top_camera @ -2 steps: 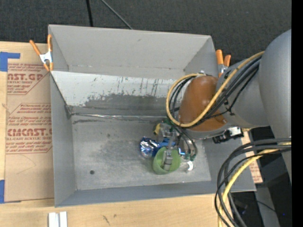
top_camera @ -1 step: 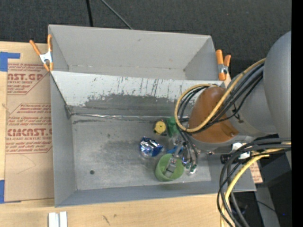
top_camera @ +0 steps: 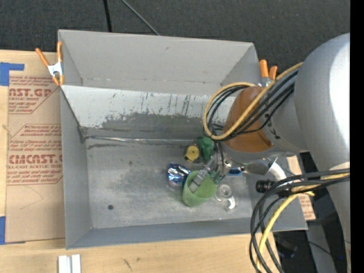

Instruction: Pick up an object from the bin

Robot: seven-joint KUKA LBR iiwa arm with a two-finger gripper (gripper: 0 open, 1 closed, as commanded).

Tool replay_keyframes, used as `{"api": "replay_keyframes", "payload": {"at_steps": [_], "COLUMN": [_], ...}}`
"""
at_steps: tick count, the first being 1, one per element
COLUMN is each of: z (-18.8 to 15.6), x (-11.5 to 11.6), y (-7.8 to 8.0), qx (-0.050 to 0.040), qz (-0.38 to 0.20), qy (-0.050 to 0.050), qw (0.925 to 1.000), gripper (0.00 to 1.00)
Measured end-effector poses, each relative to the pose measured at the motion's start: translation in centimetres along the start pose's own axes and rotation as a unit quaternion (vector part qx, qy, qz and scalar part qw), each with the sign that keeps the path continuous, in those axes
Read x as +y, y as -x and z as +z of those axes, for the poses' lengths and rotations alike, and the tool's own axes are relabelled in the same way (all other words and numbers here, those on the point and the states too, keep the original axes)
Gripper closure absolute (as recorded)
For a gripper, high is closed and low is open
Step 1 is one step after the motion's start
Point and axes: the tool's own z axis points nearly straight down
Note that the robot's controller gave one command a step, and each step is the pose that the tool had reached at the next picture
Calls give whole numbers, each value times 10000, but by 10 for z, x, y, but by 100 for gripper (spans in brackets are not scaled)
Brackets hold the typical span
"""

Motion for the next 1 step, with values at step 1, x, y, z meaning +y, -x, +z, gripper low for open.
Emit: {"api": "replay_keyframes", "payload": {"at_steps": [1], "z": [3], "x": [23], "y": [1], "qx": [89], "qz": [244], "qy": [-147], "qw": [9996], "gripper": [0]}}
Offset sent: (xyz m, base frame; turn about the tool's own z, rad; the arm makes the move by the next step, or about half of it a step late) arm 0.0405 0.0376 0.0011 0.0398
